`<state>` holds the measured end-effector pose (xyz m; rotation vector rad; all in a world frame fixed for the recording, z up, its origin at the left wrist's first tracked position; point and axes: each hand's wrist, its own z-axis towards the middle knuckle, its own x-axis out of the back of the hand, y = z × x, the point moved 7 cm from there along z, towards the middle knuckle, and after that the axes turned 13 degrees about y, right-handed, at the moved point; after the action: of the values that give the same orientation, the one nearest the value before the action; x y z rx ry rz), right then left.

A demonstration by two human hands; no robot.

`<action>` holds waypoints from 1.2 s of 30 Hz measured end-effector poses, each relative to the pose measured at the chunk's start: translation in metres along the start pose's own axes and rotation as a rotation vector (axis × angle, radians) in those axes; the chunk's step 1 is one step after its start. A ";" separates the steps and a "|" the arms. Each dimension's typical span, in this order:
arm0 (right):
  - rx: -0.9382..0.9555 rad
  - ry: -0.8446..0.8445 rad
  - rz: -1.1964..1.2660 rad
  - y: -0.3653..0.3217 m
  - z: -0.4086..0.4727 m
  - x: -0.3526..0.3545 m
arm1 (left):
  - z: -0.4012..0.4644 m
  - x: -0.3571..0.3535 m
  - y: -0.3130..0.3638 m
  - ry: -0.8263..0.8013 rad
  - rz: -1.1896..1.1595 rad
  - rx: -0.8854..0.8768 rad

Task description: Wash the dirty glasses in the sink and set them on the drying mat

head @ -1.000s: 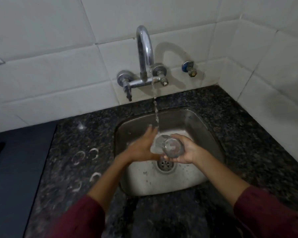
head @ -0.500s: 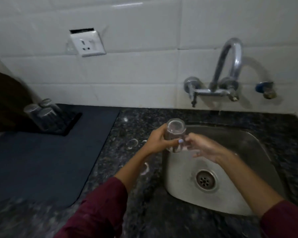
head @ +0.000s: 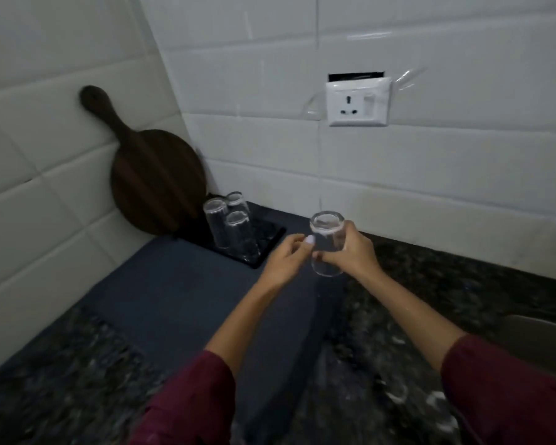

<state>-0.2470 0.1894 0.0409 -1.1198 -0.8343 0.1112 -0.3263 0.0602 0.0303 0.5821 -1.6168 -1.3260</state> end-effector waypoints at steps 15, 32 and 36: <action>-0.093 -0.086 0.237 -0.045 0.141 -0.208 | 0.072 0.157 -0.161 0.426 0.033 0.181; -0.148 -0.362 0.074 -0.016 0.160 -0.256 | 0.093 0.135 -0.163 0.356 0.000 0.213; -0.163 -0.336 0.061 -0.026 0.144 -0.234 | 0.087 0.131 -0.157 0.334 -0.022 0.217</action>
<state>-0.5116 0.1741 -0.0375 -1.3006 -1.1233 0.2921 -0.4917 -0.0516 -0.0677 0.9045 -1.4867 -1.0111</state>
